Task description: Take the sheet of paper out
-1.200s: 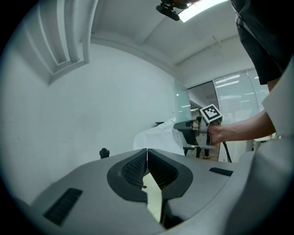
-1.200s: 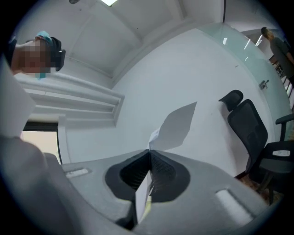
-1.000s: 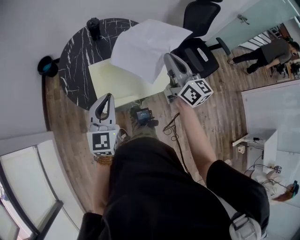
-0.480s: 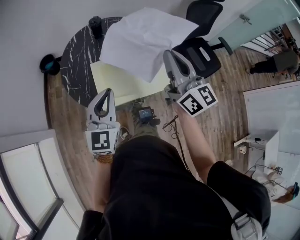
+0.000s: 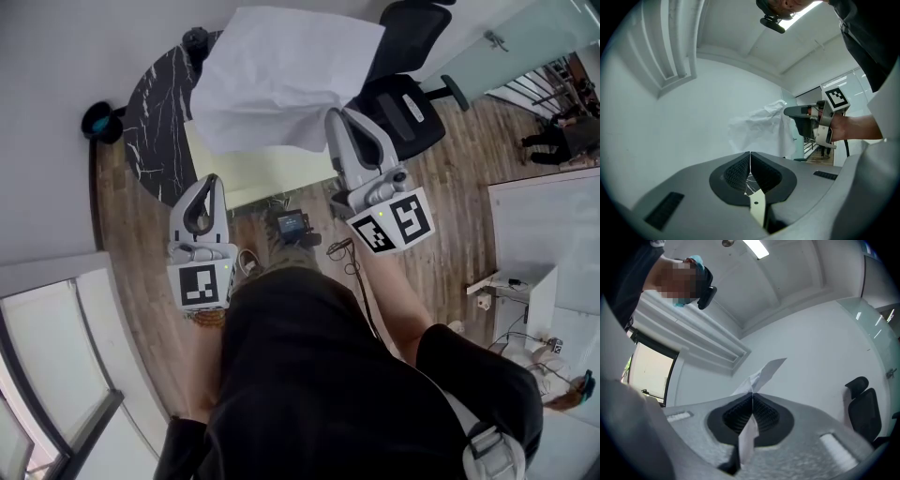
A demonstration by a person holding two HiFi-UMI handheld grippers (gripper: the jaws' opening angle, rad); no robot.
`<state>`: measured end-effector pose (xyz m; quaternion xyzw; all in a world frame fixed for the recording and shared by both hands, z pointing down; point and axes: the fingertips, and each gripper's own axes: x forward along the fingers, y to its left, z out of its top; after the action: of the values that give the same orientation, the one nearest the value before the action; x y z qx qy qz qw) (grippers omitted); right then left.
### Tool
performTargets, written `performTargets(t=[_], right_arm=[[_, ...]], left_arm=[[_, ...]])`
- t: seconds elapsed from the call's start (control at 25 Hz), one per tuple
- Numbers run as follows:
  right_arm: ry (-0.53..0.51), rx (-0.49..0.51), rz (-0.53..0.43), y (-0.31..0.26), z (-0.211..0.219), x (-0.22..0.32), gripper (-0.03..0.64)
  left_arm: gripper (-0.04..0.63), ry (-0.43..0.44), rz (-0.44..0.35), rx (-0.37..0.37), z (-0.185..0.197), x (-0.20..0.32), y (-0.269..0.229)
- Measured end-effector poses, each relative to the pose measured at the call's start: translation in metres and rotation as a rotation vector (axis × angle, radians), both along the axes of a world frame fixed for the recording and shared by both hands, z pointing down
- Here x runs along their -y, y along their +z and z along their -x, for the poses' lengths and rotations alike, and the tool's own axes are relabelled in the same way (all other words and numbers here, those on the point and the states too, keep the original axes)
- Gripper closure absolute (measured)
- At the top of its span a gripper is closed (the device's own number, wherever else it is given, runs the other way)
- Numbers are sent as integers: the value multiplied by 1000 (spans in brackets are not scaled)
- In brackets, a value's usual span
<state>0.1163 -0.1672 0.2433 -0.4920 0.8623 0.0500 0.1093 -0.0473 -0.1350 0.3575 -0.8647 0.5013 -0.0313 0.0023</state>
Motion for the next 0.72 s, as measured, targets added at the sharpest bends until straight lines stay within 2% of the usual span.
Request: performTargets(t=[0.28, 0.52, 0.72], right_arm=[[-23, -45, 6, 11, 23, -2, 618], [-21, -120, 2, 25, 37, -8, 618], [-22, -170, 15, 41, 47, -12, 618]], left_arm=[[594, -23, -30, -5, 15, -4, -11], [594, -31, -7, -3, 21, -8, -1], [594, -24, -17, 2, 21, -12, 0]])
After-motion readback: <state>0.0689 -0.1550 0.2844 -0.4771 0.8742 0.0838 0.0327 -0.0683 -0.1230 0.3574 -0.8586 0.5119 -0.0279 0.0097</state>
